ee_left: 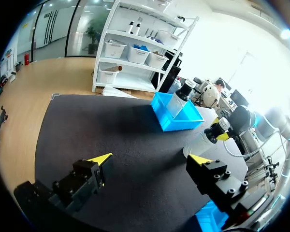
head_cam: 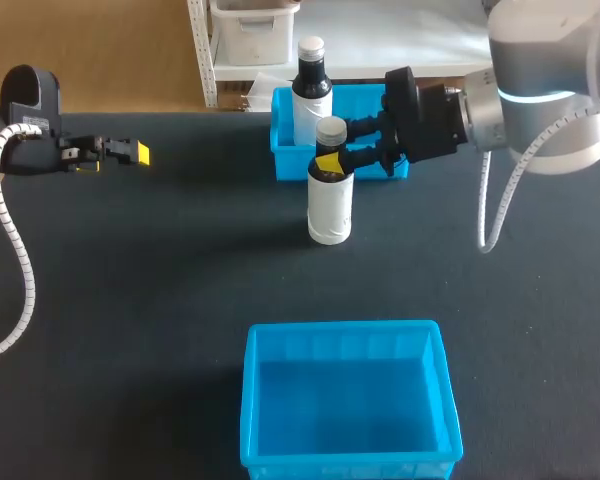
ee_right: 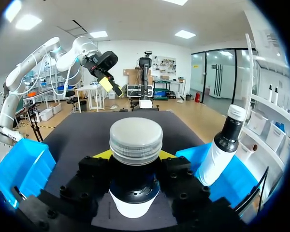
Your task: Pick up the bottle, and place it in the far bin if it is heavy, or in the near bin if it is light.
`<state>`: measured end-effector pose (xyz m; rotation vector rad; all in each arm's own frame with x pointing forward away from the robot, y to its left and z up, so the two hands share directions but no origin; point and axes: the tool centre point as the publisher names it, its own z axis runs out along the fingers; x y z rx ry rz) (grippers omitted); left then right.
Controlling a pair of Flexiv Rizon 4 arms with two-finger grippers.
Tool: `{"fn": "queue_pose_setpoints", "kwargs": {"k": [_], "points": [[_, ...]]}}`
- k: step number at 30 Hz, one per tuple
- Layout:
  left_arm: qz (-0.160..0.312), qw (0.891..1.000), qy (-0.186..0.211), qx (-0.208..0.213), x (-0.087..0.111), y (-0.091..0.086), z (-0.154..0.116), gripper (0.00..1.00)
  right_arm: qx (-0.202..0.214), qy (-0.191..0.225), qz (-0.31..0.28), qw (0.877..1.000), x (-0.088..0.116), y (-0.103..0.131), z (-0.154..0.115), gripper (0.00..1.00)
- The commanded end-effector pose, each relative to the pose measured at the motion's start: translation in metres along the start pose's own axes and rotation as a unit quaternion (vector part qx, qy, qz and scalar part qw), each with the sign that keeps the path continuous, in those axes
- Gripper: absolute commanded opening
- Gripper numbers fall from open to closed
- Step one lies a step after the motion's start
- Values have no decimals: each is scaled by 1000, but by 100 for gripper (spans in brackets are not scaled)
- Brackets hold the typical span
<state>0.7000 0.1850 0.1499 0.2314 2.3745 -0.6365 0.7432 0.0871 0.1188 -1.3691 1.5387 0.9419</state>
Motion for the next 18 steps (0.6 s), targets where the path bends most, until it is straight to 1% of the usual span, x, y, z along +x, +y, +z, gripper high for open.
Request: {"fn": "queue_pose_setpoints", "kwargs": {"k": [1,2,3,4,5,12,18], "points": [[0,1000,0,0,0,0,0,100,-1,-1,-1,1000,0,0,-1,25],[0,1000,0,0,0,0,0,100,-1,-1,-1,1000,0,0,-1,18],[0,1000,0,0,0,0,0,100,-1,-1,-1,1000,0,0,-1,9],[0,1000,0,0,0,0,0,100,-1,-1,-1,1000,0,0,-1,2],[0,1000,0,0,0,0,0,100,-1,-1,-1,1000,0,0,-1,0],[0,1000,0,0,0,0,0,100,-1,-4,-4,1000,-4,-1,-4,0],[0,1000,0,0,0,0,0,100,-1,-6,-9,1000,-14,-2,-10,0]]}}
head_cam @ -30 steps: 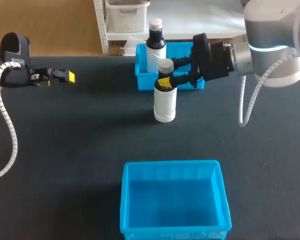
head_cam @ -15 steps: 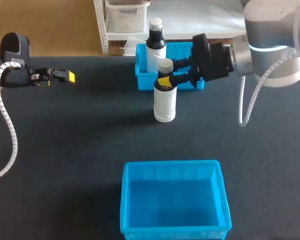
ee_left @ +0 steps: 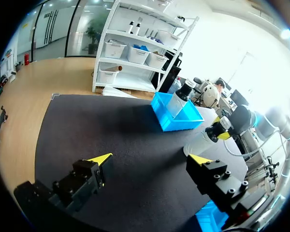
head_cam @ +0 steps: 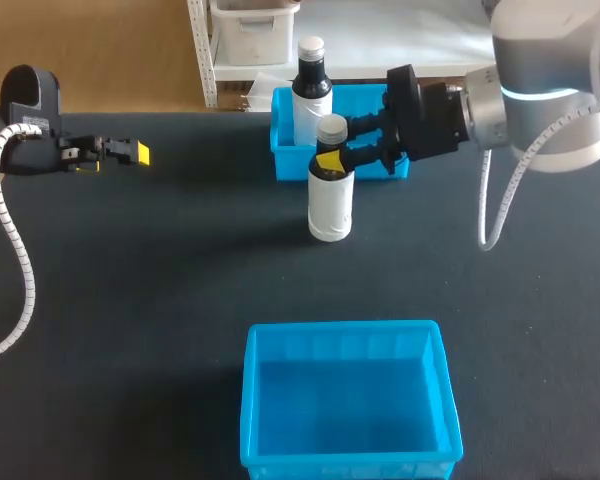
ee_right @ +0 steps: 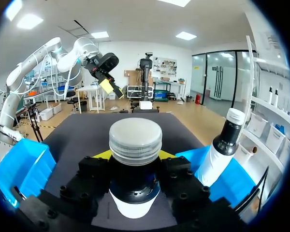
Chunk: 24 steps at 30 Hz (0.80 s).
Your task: Pick up the bottle, and place it in the far bin if it is heavy, or in the near bin if it is light.
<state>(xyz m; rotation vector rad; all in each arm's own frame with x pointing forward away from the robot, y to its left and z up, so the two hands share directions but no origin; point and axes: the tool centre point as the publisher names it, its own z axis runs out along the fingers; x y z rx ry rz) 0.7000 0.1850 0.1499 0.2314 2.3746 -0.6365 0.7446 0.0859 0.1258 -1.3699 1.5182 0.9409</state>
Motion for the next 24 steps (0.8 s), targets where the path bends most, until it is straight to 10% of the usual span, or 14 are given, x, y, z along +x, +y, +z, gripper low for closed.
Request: {"fn": "queue_pose_setpoints", "kwargs": {"k": [1,24], "points": [[0,1000,0,0,0,0,0,100,0,0,-2,1000,-9,-1,-9,0],[0,1000,0,0,0,0,0,100,15,7,3,1000,-52,-31,-61,0]]}}
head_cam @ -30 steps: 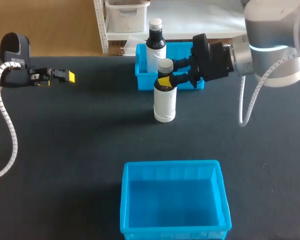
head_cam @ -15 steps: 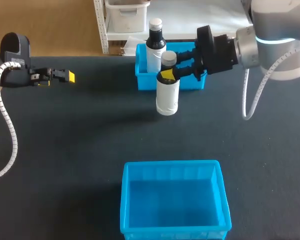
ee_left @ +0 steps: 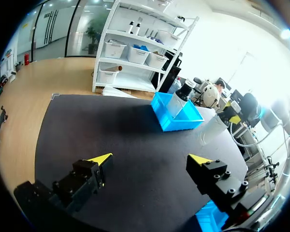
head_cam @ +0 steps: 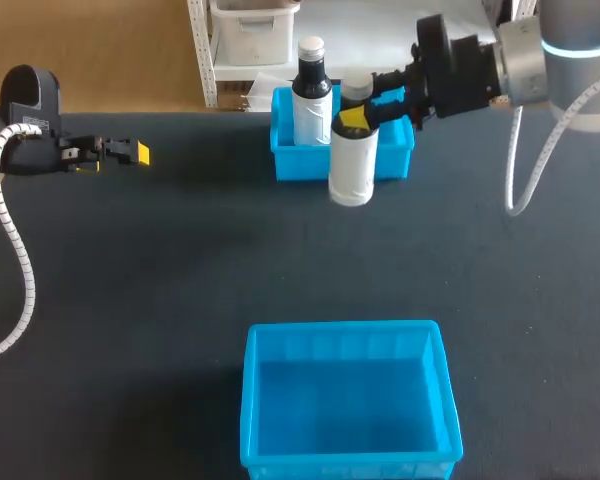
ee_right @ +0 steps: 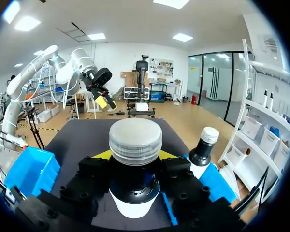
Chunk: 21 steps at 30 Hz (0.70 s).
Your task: Pick up the bottle, and place it in the far bin if it is heavy, or in the near bin if it is light.
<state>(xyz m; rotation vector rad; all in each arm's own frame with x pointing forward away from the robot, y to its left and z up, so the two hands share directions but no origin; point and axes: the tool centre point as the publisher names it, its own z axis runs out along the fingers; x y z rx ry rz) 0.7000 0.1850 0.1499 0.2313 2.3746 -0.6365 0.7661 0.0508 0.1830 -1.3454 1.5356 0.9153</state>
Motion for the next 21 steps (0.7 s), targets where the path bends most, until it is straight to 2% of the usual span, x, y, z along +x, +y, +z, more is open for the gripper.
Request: {"fn": "queue_pose_setpoints", "kwargs": {"k": [1,9,21], "points": [[0,1000,0,0,0,0,0,100,1,6,-2,1000,-12,-9,-14,0],[0,1000,0,0,0,0,0,100,15,7,-2,1000,-28,-30,-32,0],[0,1000,0,0,0,0,0,100,29,5,2,1000,-35,-65,-47,0]]}}
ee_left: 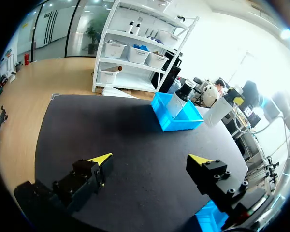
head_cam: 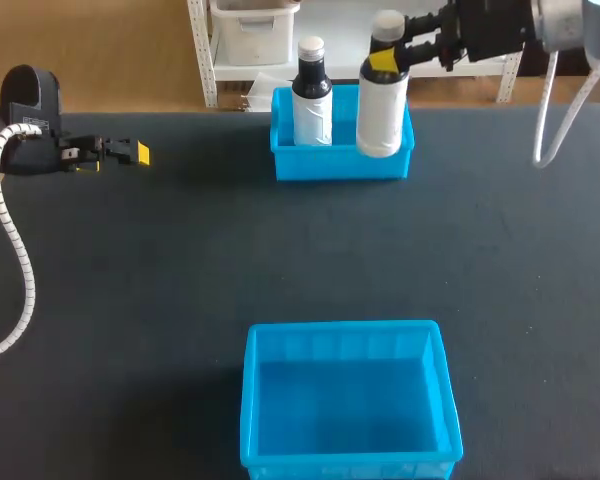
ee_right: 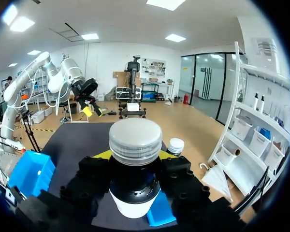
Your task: Pick up the bottle, and place it in the far bin if it is heavy, or in the near bin if it is light.
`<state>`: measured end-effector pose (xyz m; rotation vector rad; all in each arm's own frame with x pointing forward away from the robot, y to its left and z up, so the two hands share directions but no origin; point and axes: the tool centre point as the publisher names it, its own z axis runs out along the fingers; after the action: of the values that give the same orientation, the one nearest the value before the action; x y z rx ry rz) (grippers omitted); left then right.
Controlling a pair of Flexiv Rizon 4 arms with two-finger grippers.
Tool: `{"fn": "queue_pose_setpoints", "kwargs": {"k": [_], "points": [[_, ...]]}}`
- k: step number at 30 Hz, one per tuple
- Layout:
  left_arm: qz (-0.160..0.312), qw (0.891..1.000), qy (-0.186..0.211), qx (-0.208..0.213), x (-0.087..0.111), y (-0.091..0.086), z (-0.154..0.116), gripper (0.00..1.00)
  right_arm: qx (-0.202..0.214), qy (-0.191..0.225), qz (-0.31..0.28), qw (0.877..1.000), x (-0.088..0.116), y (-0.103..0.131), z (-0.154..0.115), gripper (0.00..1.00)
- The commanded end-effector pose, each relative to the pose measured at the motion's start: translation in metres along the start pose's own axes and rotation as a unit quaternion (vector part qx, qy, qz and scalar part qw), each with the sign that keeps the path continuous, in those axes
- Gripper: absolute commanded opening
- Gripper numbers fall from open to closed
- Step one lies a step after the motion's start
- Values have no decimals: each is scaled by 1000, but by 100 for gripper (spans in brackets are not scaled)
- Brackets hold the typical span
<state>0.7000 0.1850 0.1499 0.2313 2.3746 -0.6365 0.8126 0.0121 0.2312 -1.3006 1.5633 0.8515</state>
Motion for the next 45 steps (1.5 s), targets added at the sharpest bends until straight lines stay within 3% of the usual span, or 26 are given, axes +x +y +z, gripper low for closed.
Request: {"fn": "queue_pose_setpoints", "kwargs": {"k": [1,26,45], "points": [[0,1000,0,0,0,0,0,100,-5,0,0,1000,-2,-16,0,0],[0,1000,0,0,0,0,0,100,4,-2,-6,1000,15,-97,26,0],[0,1000,0,0,0,0,0,100,1,-4,2,1000,46,-105,48,0]]}}
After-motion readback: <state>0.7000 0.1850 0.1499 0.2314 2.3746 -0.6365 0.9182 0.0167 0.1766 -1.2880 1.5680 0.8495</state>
